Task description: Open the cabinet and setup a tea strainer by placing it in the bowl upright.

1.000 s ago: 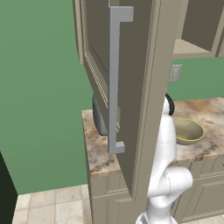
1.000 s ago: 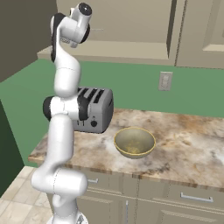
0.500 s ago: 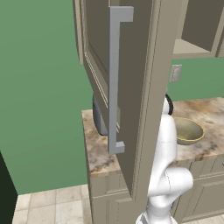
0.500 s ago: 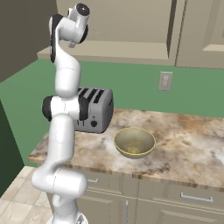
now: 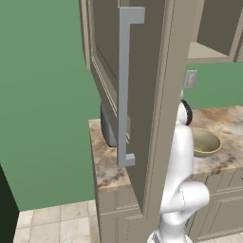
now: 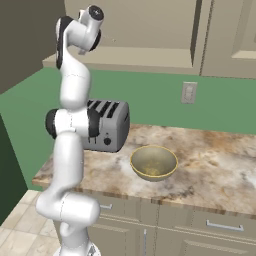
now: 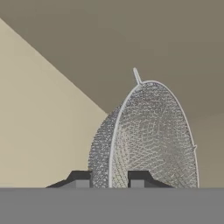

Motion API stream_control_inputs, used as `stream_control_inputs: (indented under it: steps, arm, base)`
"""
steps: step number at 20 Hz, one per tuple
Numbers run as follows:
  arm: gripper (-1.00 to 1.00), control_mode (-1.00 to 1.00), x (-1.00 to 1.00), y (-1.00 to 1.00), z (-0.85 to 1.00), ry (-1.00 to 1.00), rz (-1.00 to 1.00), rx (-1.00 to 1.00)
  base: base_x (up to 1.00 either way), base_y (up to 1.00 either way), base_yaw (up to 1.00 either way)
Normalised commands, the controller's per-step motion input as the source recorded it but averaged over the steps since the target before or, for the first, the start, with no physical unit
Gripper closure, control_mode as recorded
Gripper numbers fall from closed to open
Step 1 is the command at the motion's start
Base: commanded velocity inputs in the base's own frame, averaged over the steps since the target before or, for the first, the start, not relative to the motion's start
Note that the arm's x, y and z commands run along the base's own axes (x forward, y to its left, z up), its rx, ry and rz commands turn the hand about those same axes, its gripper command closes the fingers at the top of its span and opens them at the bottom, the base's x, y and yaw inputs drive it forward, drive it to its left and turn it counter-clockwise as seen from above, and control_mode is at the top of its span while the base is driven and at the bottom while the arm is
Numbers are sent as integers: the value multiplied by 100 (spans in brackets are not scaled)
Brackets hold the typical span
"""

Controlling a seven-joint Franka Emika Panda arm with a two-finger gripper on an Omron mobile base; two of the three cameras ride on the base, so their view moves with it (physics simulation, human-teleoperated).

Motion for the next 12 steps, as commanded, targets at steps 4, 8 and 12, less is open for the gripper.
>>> stream_control_inputs:
  steps: [4,8,12]
  arm:
    - [100,-100,-1,-3,2,-5,-6,17]
    - [100,-100,-21,0,3,-3,-8,0]
    - [100,-100,-44,-2,3,0,-10,0]
  base:
    - [0,0,0]
    - [0,0,0]
    - [0,0,0]
